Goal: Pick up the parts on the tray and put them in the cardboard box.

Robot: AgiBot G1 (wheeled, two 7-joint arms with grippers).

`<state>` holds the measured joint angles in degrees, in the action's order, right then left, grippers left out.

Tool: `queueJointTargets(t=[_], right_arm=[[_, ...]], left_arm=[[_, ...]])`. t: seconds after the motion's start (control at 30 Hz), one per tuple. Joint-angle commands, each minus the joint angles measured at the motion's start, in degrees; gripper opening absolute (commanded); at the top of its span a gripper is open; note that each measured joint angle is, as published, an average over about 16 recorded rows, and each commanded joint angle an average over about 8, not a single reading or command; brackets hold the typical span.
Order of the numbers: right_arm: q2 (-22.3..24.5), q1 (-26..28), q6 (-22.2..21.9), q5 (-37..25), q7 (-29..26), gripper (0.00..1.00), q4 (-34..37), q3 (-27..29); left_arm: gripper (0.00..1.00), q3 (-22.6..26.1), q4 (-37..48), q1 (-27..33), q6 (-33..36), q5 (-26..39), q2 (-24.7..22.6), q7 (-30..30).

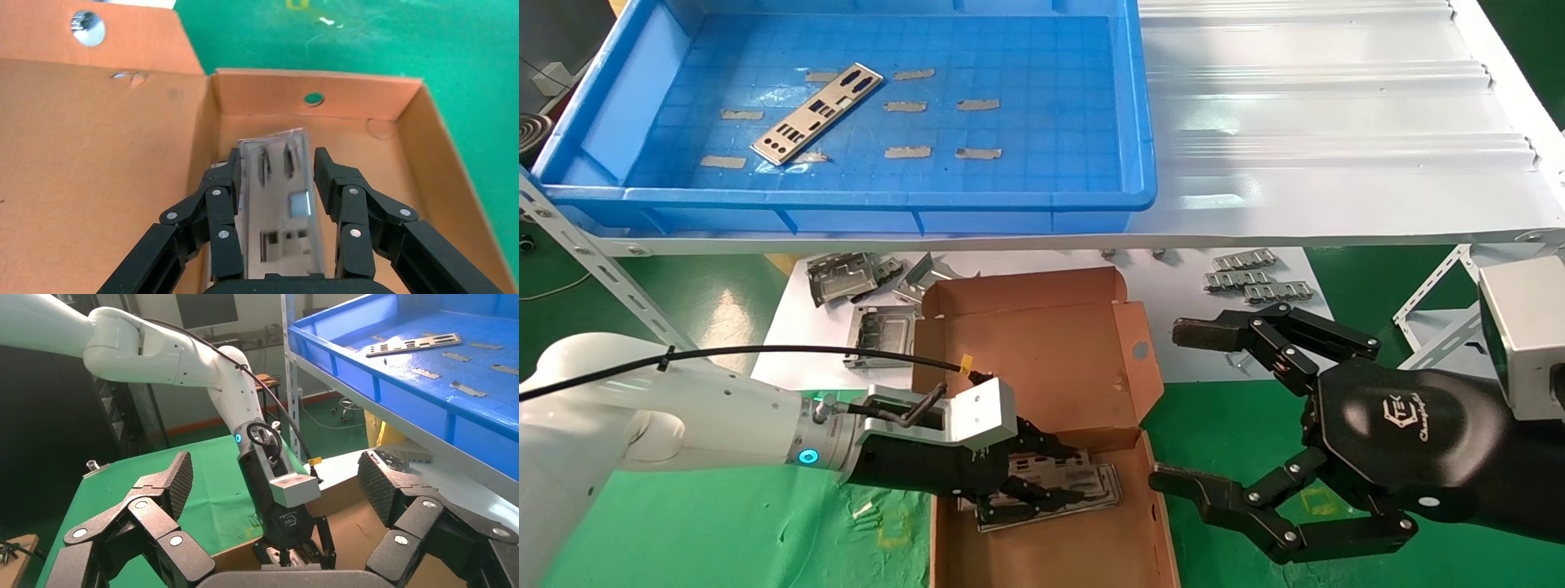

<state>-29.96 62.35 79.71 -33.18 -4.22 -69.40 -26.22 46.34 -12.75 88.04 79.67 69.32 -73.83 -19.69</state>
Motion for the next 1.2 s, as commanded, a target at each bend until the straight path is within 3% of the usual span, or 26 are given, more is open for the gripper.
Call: queueJointTargets(t=[0.03, 0.3, 0.6, 1.2], right_arm=[[0.0, 0.0, 0.0, 0.0, 0.0, 1.0, 0.0, 0.0], [0.0, 0.0, 0.0, 0.0, 0.0, 1.0, 0.0, 0.0], [0.0, -0.01, -0.01, 0.0, 0.0, 1.0, 0.01, 0.0], [0.01, -0.01, -0.01, 0.0, 0.0, 1.0, 0.01, 0.0]], left_arm=[[1.0, 0.05, 0.7, 0.29, 0.69, 0.0, -0.2, -0.17], [1.0, -0.66, 2.07, 1.74, 4.33, -1.34, 0.01, -0.09], [1.0, -4.4, 0.78, 0.58, 11.33, -7.9, 3.37, -2.59], [1.0, -6.58, -3.01, -1.8, 11.51, -10.43, 5.95, -0.63]])
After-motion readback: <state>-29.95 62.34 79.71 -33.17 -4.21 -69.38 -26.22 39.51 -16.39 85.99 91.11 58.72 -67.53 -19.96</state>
